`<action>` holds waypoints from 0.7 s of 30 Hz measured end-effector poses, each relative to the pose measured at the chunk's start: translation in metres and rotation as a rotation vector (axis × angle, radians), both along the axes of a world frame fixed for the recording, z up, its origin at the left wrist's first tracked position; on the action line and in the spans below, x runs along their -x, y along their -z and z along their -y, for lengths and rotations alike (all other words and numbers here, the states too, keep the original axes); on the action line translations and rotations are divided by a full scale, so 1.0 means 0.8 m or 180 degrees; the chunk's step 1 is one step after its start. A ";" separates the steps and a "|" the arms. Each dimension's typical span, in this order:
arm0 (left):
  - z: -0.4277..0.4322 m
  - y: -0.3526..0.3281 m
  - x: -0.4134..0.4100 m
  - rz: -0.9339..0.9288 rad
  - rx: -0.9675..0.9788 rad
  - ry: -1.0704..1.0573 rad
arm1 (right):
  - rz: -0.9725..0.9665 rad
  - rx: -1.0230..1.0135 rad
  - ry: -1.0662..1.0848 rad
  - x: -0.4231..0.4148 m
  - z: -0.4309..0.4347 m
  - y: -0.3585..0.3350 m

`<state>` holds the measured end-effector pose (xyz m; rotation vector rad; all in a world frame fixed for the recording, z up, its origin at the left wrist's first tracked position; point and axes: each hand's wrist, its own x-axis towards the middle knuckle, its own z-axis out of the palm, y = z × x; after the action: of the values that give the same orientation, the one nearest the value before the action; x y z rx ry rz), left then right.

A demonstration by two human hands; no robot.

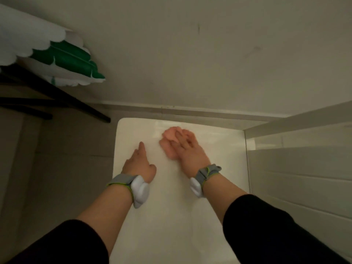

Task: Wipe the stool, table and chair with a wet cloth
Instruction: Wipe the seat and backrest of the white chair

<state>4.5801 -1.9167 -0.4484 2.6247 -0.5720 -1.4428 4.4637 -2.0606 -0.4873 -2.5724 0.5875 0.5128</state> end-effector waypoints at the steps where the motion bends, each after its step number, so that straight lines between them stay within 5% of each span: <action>1: -0.010 0.001 -0.003 0.0038 0.0026 -0.0040 | 0.0087 0.0144 0.0500 0.014 0.020 0.003; 4: -0.048 0.007 -0.007 0.0290 0.0067 -0.0216 | -0.0254 0.0310 0.2119 0.046 0.068 0.007; 8: -0.080 0.017 0.002 0.0524 0.0226 -0.0468 | -0.0344 0.0311 0.2196 0.014 0.036 0.007; 15: -0.111 0.013 0.003 0.0558 0.0447 -0.1104 | 0.0210 -0.0214 0.0428 -0.088 -0.111 0.014; 21: -0.143 0.002 0.008 0.0452 0.0700 -0.1267 | 0.0211 -0.0643 -0.1231 -0.036 -0.186 0.008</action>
<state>4.5741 -1.8020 -0.4500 2.4931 -0.1862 -1.0225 4.4927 -1.9118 -0.4938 -2.4997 0.0077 0.5756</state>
